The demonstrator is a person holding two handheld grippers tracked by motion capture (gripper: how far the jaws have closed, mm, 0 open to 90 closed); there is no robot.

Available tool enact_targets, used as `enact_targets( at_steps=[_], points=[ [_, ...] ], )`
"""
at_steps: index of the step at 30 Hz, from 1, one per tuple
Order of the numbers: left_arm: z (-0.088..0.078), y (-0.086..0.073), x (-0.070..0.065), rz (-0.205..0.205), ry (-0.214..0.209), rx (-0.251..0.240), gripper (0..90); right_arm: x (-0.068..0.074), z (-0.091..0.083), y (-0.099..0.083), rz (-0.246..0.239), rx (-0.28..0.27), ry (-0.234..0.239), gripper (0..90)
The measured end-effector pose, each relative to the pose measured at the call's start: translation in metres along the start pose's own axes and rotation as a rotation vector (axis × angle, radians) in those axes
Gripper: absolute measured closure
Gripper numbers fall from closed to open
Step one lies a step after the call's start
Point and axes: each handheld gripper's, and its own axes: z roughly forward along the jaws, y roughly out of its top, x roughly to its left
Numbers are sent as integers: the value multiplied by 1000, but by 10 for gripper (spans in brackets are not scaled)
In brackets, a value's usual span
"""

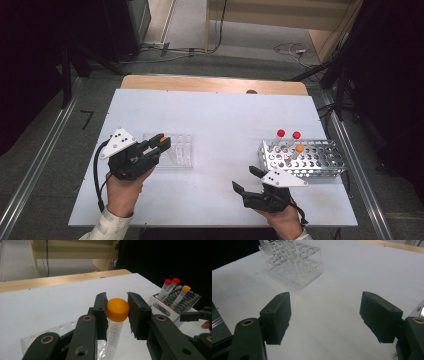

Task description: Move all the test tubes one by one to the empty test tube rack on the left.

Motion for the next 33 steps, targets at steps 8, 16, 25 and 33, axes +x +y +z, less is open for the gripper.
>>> enact_targets(
  at_steps=[8, 16, 25, 33],
  points=[
    [4, 4, 9, 6, 51, -16, 703, 0, 0, 0, -1, 1, -4, 235],
    [15, 1, 16, 3, 84, -10, 703, -2, 0, -1, 3, 1, -8, 235],
    [29, -7, 11, 55, 122, 19, 703, -2, 0, -1, 2, 5, -9, 235],
    [40, -22, 5, 100, 151, 52, 702, -2, 0, -2, 0, 5, -10, 235]
  ],
)
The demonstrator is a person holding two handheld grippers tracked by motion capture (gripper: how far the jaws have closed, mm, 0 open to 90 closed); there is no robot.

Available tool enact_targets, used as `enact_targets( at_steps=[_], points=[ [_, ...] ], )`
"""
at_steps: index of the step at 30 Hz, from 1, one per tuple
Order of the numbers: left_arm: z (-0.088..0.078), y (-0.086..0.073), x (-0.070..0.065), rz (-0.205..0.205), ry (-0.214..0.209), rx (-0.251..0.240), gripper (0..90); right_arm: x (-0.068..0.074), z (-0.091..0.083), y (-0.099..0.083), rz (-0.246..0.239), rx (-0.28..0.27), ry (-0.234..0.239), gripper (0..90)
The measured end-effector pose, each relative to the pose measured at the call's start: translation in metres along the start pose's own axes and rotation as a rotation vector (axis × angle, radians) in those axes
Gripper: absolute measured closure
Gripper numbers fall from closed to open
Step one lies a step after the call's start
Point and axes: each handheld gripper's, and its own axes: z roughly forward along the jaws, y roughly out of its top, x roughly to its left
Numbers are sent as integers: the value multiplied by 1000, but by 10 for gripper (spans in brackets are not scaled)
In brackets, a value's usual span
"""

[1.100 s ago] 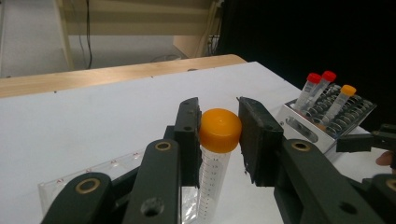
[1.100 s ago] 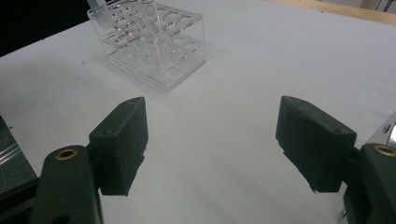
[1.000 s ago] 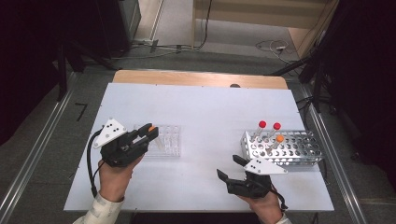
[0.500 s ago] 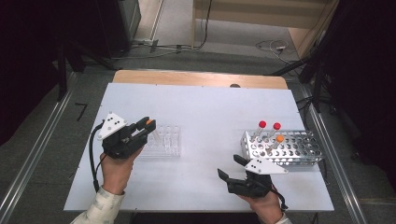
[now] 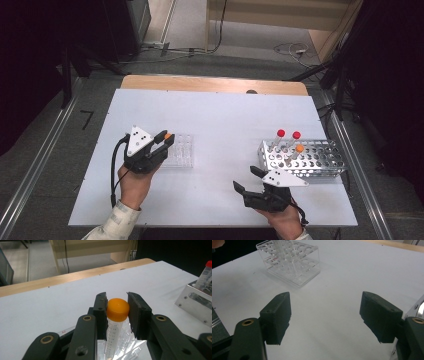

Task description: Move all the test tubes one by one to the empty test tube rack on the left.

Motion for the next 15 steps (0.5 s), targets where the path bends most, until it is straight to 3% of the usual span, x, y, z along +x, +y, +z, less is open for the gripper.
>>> enact_targets(
  at_steps=[7, 15],
  points=[
    [1, -13, 4, -29, -6, 17, 701, 0, -1, 0, 0, -3, 0, 235],
    [4, -15, 0, -6, -1, 31, 699, 1, 0, -1, 1, 2, 0, 235]
  ],
)
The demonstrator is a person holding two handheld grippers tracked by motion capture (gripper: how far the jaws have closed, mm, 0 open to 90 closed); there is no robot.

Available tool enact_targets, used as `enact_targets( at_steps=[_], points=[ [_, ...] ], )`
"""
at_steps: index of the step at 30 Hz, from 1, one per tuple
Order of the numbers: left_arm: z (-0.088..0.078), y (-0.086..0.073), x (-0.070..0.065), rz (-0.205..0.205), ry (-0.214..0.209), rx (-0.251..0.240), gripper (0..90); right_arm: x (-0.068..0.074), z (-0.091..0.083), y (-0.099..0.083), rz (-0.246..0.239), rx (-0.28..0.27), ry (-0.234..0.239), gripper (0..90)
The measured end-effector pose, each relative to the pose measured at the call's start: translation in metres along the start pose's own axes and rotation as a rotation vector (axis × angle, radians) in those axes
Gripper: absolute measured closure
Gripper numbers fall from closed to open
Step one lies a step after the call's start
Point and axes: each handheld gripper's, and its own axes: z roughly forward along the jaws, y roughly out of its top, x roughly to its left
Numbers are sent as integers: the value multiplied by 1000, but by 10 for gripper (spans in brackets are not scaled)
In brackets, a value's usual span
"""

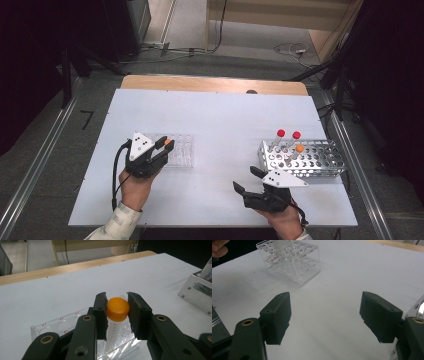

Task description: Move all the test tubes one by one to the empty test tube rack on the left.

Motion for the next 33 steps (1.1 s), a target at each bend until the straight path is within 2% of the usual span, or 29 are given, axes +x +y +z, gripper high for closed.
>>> enact_targets(
  at_steps=[5, 11, 15, 17, 19, 22, 24, 33],
  points=[
    [2, -2, 1, -2, -2, 14, 695, 0, 1, 0, -2, 6, 0, 235],
    [5, -5, 4, -37, -22, 29, 680, 0, 1, -1, -5, 6, -1, 235],
    [4, -5, 6, -52, -32, 22, 628, -1, 0, -1, -3, 3, -5, 235],
    [3, -4, 6, -62, -21, 12, 590, -2, 0, -1, -2, 0, -9, 235],
    [0, -3, 6, -75, 18, -2, 494, -3, -2, -1, 0, -3, -18, 235],
    [-3, -1, 8, -105, 30, -21, 361, -8, -6, -1, 9, -11, -30, 235],
    [-5, -1, 9, -121, 32, -30, 321, -12, -9, -1, 17, -16, -41, 235],
    [-6, -1, 12, -134, 62, -29, 208, -29, -27, -7, 40, -37, -108, 235]
  ],
)
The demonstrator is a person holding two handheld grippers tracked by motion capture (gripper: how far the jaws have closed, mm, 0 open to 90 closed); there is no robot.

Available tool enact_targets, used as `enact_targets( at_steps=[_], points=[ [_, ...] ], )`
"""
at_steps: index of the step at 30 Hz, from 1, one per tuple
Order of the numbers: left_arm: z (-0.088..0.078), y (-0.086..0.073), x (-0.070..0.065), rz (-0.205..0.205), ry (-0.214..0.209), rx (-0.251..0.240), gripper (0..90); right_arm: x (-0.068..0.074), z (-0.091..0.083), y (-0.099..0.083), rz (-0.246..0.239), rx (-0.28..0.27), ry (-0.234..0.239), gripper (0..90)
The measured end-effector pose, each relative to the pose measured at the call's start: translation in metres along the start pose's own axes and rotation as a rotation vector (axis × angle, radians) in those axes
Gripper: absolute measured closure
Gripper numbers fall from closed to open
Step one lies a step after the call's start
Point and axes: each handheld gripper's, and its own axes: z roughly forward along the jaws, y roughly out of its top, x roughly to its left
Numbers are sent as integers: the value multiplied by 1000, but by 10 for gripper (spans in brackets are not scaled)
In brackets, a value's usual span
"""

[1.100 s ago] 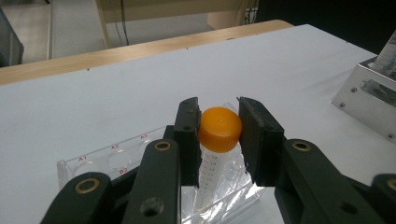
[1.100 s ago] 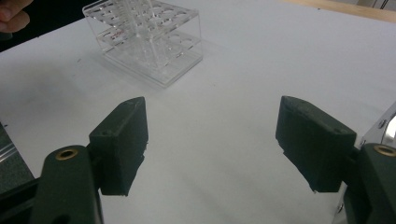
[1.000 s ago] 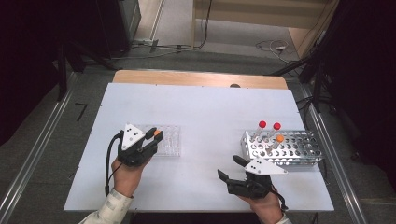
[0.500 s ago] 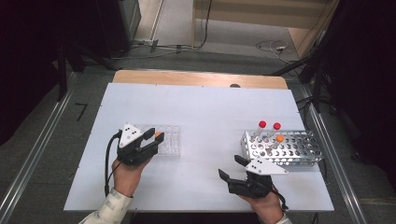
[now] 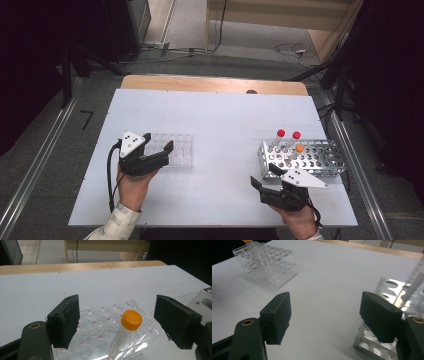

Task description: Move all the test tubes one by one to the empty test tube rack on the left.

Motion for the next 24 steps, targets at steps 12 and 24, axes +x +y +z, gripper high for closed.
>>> enact_targets(
  at_steps=[12, 24],
  points=[
    [-1, 0, 0, 0, 11, -9, 192, -29, -27, -10, 48, -27, -106, 236],
    [1, -1, -1, -1, 16, -4, 170, -60, -30, -15, 111, -41, -230, 239]
  ],
)
